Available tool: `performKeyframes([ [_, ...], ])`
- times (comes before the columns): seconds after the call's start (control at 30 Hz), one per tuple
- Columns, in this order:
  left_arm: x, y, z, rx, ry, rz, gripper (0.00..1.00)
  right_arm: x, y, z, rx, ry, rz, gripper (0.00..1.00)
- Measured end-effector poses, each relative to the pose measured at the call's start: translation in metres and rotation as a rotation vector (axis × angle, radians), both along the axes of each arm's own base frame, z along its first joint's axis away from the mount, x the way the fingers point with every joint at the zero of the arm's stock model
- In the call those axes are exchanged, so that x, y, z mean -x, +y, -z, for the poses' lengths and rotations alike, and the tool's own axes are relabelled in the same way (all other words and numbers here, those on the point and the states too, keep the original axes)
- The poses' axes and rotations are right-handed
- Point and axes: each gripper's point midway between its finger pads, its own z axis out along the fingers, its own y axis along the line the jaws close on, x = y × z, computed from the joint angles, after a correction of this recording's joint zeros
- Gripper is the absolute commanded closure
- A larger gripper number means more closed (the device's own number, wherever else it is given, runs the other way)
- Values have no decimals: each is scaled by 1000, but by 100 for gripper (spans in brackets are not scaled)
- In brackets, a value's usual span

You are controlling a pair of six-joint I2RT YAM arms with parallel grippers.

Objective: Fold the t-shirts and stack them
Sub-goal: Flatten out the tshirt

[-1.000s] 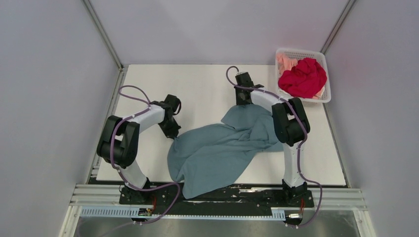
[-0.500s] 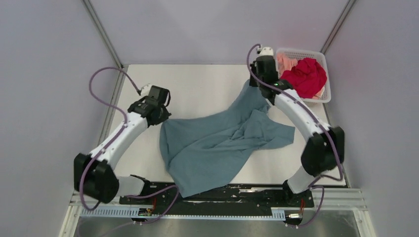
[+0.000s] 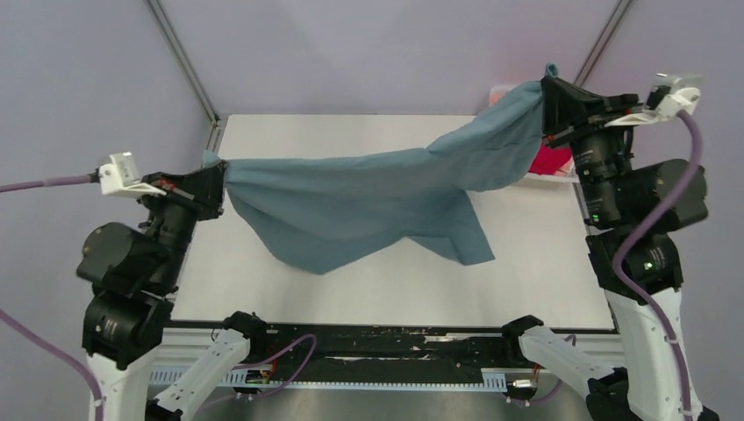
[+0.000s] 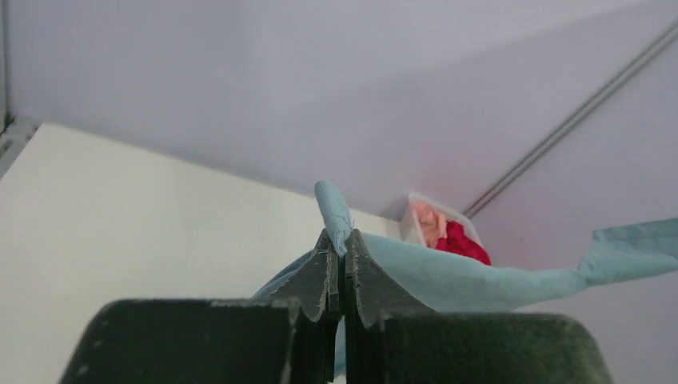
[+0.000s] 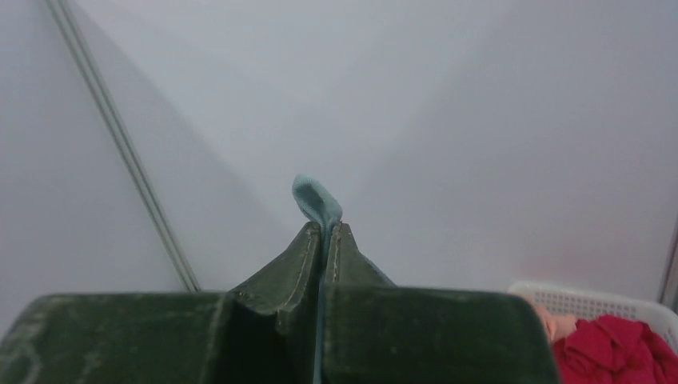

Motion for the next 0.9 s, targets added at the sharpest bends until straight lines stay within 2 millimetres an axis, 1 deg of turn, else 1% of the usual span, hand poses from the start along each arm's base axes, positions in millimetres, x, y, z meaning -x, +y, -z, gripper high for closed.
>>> performKeyframes([
  [0.13,35,-2,-52,-18,-145,82,100,44,-4,-48,-3,-108,-59,100],
  [0.2,50,-3,-70,-27,-196,113,100,64,-6,-68,-3,-157,-86,100],
  [0.3,78,-4,-104,-36,-286,169,100,103,-12,-104,-3,-257,-125,100],
  [0.37,100,-3,-131,-41,-362,204,100,132,-18,-129,-8,-341,-139,100],
  [0.43,121,-1,-154,-46,-431,228,100,156,-25,-149,-14,-413,-141,100],
  [0.5,138,2,-171,-50,-490,239,100,178,-33,-165,-20,-479,-132,100],
  [0.57,146,5,-179,-51,-521,235,100,189,-39,-177,-22,-528,-113,100],
  [0.6,147,6,-180,-51,-524,230,100,189,-41,-180,-24,-537,-101,100],
  [0.67,138,8,-180,-53,-509,201,100,179,-43,-184,-28,-542,-69,100],
  [0.73,120,9,-175,-61,-472,165,100,156,-41,-184,-21,-525,-32,100],
  [0.77,108,9,-172,-67,-446,143,100,141,-39,-183,-14,-509,-13,100],
  [0.8,91,9,-167,-76,-410,116,100,121,-35,-179,-4,-486,7,100],
  [0.83,71,9,-159,-87,-366,79,100,96,-29,-172,10,-454,29,100],
  [0.87,50,9,-149,-101,-320,43,100,78,-26,-166,21,-432,51,100],
  [0.9,24,10,-135,-118,-265,-10,99,39,-15,-151,50,-375,68,100],
])
